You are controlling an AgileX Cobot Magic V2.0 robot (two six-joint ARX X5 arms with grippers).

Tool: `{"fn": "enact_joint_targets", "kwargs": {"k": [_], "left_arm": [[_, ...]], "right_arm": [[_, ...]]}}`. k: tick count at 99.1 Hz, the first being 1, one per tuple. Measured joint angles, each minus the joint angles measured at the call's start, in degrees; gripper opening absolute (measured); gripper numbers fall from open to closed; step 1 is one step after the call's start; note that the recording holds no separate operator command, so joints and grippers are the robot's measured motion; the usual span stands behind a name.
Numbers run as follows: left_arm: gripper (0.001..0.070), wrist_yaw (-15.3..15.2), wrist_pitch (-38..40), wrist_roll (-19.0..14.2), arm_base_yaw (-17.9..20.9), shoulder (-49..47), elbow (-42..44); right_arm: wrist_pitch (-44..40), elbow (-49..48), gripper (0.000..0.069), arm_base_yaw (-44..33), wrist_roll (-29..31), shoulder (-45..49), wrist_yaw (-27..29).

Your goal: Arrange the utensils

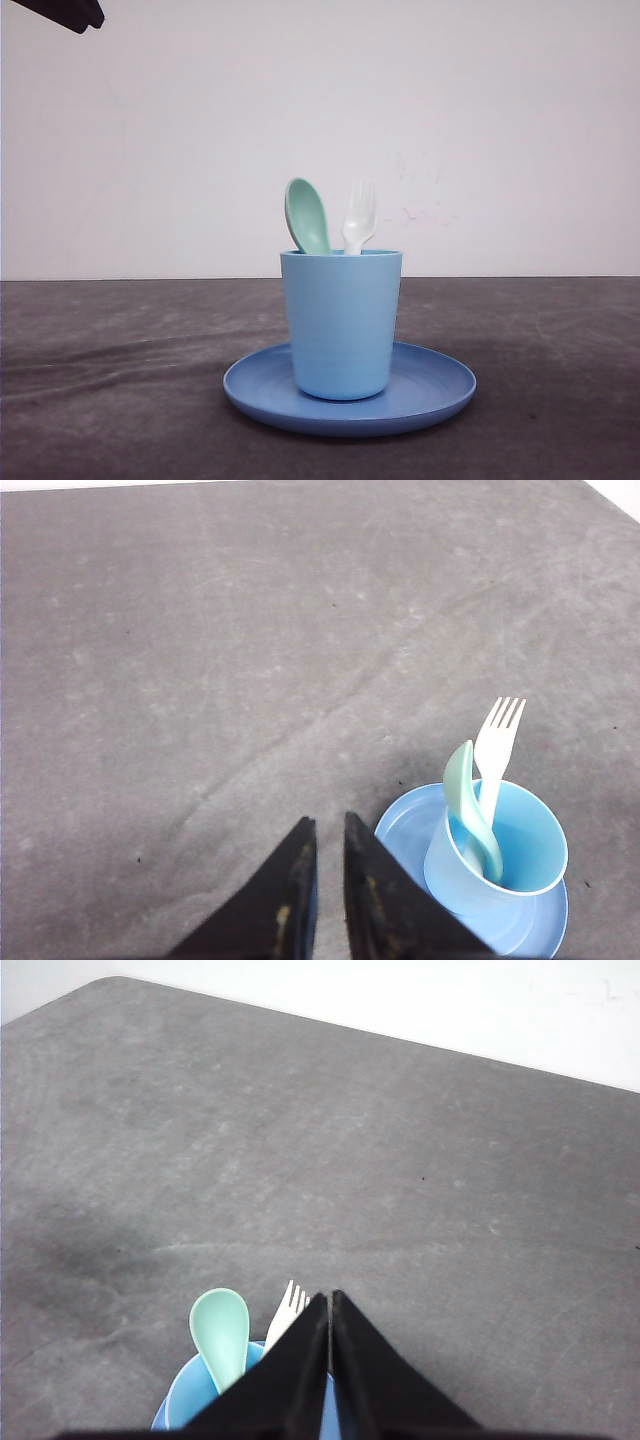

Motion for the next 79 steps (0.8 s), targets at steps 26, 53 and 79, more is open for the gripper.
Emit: {"fn": "enact_joint_targets", "kwargs": {"k": [26, 53, 79], "left_arm": [[0.0023, 0.00, -0.22, 4.13, 0.46, -0.42, 0.00], [0.0023, 0.02, 4.59, 12.66, 10.16, -6.71, -1.46], [0.0023, 11.65, 15.17, 17.70, 26.80, -17.51, -15.10]], "right_arm": [[0.00, 0.00, 0.0004, 0.00, 0.00, 0.00, -0.02], [0.00, 0.00, 0.0004, 0.00, 0.00, 0.00, 0.00], [0.02, 0.00, 0.0004, 0.00, -0.02, 0.00, 0.00]]}}
